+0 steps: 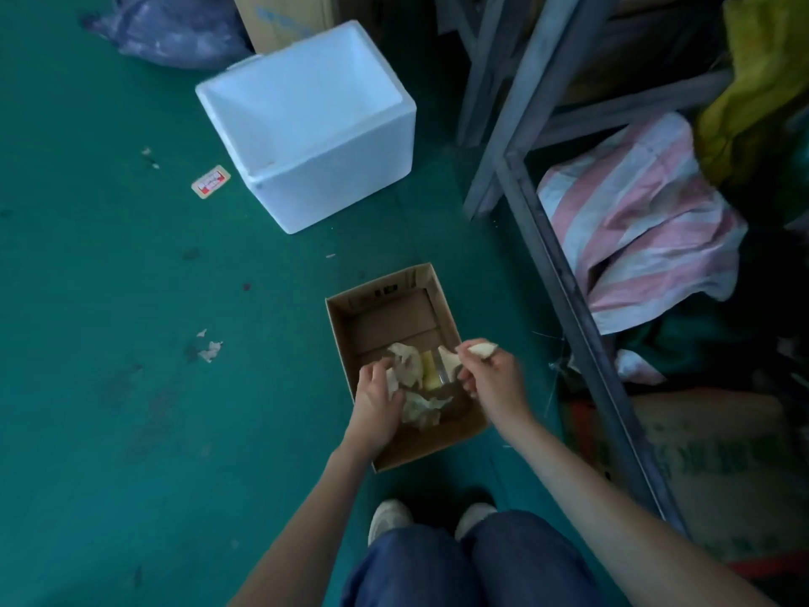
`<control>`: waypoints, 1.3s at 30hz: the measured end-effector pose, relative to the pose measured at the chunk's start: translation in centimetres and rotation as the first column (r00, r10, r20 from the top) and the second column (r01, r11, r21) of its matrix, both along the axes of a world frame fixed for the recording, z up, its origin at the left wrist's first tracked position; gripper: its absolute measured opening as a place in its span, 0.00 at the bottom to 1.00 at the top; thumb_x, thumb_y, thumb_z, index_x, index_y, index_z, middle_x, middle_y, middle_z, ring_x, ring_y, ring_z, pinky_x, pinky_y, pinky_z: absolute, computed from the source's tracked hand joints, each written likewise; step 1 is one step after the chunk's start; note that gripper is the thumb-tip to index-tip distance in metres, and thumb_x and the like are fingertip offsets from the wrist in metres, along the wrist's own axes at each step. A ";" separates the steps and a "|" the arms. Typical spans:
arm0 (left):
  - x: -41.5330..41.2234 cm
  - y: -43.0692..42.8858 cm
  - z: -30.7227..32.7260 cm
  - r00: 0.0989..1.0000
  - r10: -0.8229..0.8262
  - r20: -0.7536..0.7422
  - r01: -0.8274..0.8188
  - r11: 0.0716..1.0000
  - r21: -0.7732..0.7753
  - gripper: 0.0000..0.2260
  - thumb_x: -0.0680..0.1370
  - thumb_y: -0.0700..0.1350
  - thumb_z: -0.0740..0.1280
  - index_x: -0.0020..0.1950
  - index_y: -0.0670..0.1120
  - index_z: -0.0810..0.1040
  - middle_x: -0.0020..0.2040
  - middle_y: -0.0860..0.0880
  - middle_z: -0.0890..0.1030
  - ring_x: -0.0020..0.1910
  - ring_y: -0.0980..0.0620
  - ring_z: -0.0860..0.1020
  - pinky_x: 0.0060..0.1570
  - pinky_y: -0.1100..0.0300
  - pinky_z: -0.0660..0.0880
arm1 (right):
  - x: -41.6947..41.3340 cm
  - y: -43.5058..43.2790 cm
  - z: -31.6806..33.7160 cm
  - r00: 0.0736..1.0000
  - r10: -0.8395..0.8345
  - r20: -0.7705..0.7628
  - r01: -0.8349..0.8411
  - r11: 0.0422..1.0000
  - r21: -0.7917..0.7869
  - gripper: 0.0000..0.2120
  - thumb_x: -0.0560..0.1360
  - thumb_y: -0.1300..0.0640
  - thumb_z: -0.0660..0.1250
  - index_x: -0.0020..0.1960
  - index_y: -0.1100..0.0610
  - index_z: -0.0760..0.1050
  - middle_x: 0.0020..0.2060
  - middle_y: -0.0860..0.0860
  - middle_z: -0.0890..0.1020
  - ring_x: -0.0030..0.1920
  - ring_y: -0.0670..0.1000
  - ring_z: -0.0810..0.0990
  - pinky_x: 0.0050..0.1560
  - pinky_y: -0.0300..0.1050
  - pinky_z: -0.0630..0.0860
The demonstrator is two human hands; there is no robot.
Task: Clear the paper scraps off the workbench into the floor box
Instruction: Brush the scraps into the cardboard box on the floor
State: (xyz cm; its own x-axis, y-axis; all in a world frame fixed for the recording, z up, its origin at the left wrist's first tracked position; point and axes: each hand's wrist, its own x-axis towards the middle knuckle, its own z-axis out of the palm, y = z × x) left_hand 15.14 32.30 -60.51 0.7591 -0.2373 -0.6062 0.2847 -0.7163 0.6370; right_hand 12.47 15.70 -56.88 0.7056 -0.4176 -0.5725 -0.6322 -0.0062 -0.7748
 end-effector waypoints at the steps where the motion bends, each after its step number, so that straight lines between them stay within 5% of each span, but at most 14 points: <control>1: 0.0 0.1 -0.7 1.000 0.012 -0.006 -0.012 1.000 0.005 0.21 0.78 0.40 0.62 0.71 0.43 0.65 0.68 0.44 0.66 0.65 0.45 0.69 0.66 0.54 0.66 | 0.1 -0.1 -0.9 1.000 0.010 -0.004 -0.010 1.000 -0.018 0.08 0.77 0.59 0.64 0.41 0.53 0.78 0.29 0.50 0.77 0.29 0.46 0.75 0.30 0.38 0.70; 7: -0.1 1.5 1.0 0.995 0.098 -0.024 -0.098 0.995 -0.002 0.16 0.79 0.41 0.61 0.67 0.42 0.71 0.62 0.44 0.74 0.60 0.46 0.73 0.60 0.57 0.68 | -0.4 -0.2 0.2 1.000 0.025 -0.001 -0.025 0.998 -0.062 0.08 0.77 0.58 0.64 0.40 0.51 0.77 0.30 0.51 0.77 0.33 0.50 0.76 0.37 0.47 0.72; 15: -0.2 3.1 16.0 0.951 0.304 -0.062 -0.310 0.945 -0.109 0.10 0.81 0.42 0.60 0.60 0.43 0.77 0.54 0.51 0.78 0.53 0.55 0.75 0.46 0.69 0.66 | -1.6 0.9 14.6 0.992 -0.112 0.066 0.114 0.993 -0.034 0.11 0.76 0.62 0.64 0.38 0.50 0.77 0.29 0.51 0.78 0.29 0.47 0.74 0.32 0.43 0.70; 22: -1.3 2.5 31.5 0.971 0.232 -0.051 -0.237 0.952 -0.195 0.08 0.81 0.43 0.59 0.50 0.55 0.75 0.49 0.62 0.77 0.49 0.65 0.75 0.50 0.67 0.68 | -4.0 1.4 29.3 0.983 -0.142 0.120 0.148 0.988 -0.043 0.16 0.76 0.63 0.64 0.36 0.45 0.78 0.26 0.47 0.78 0.28 0.47 0.73 0.33 0.44 0.69; 26: -2.6 1.7 38.6 0.955 0.273 -0.116 -0.294 0.924 -0.243 0.07 0.81 0.42 0.61 0.51 0.53 0.76 0.52 0.55 0.80 0.52 0.62 0.76 0.47 0.72 0.68 | -6.2 1.6 36.9 0.979 -0.130 0.158 0.144 0.986 -0.083 0.11 0.73 0.64 0.67 0.37 0.50 0.77 0.27 0.46 0.79 0.30 0.49 0.74 0.32 0.46 0.70; 34: -4.8 1.3 46.9 0.973 0.197 -0.118 -0.224 0.928 -0.298 0.08 0.80 0.43 0.61 0.55 0.52 0.77 0.57 0.54 0.80 0.57 0.58 0.77 0.60 0.58 0.71 | -10.2 1.5 47.1 0.964 -0.106 0.245 0.151 0.973 -0.172 0.08 0.74 0.62 0.66 0.38 0.54 0.75 0.25 0.43 0.77 0.26 0.43 0.72 0.30 0.42 0.69; 39: -4.7 0.2 49.9 0.995 0.085 -0.058 -0.100 0.933 -0.346 0.08 0.80 0.44 0.61 0.54 0.54 0.77 0.56 0.57 0.80 0.56 0.59 0.78 0.60 0.57 0.72 | -13.1 0.5 52.0 0.917 -0.110 0.384 0.225 0.937 -0.269 0.04 0.73 0.58 0.67 0.41 0.56 0.79 0.30 0.47 0.80 0.28 0.56 0.75 0.29 0.51 0.70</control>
